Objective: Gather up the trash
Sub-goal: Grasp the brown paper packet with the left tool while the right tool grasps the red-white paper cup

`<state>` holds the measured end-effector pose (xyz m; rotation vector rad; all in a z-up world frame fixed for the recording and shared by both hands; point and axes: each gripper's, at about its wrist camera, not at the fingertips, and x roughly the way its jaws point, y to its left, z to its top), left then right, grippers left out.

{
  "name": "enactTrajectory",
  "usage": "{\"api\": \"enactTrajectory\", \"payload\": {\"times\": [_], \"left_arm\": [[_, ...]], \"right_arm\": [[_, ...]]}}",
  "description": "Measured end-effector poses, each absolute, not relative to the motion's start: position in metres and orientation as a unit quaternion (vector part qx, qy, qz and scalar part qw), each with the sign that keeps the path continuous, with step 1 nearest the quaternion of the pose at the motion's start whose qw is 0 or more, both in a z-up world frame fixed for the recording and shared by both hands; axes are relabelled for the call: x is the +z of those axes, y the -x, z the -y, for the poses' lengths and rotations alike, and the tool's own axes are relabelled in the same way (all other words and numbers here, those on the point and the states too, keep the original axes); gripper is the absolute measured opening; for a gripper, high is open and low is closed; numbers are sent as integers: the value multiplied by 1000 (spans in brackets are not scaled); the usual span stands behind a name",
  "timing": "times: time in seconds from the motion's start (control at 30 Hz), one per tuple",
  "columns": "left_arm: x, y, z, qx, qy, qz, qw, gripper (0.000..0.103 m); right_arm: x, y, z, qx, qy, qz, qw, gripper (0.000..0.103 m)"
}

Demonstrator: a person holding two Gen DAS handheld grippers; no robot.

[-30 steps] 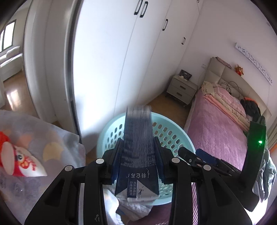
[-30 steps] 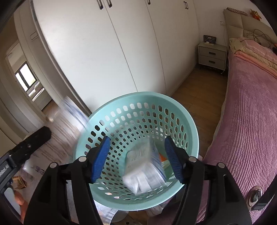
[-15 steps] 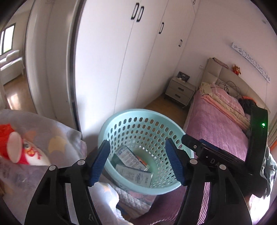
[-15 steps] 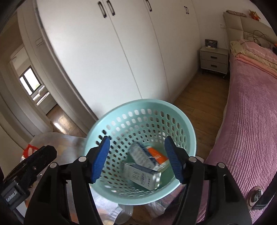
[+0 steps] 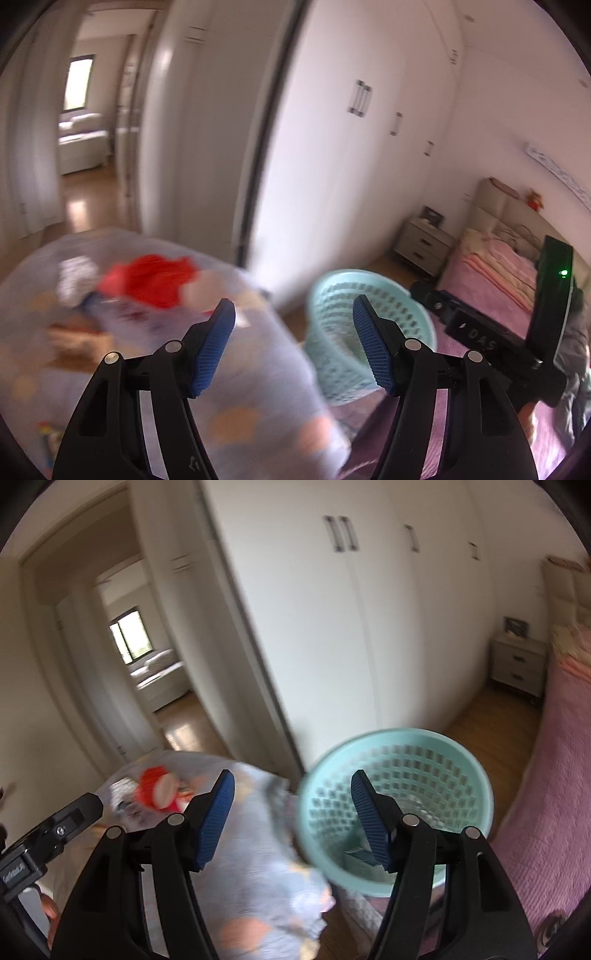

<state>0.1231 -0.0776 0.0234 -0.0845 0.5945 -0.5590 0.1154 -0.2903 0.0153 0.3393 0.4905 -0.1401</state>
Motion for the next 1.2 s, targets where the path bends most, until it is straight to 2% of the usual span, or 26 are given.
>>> {"api": "enactTrajectory", "payload": {"times": [0.33, 0.63, 0.9, 1.2], "left_arm": [[29, -108, -39, -154, 59, -293, 942, 64], [-1, -140, -123, -87, 100, -340, 931, 64], [-41, -192, -128, -82, 125, -410, 899, 64], [-62, -202, -113, -82, 141, -438, 884, 64]], "right_arm": [[16, -133, 221, 6, -120, -251, 960, 62], [-7, -206, 168, 57, -34, -278, 958, 62], [-40, -258, 148, 73, 7, -322, 944, 62], [-54, -273, 144, 91, 12, -335, 938, 62]]}}
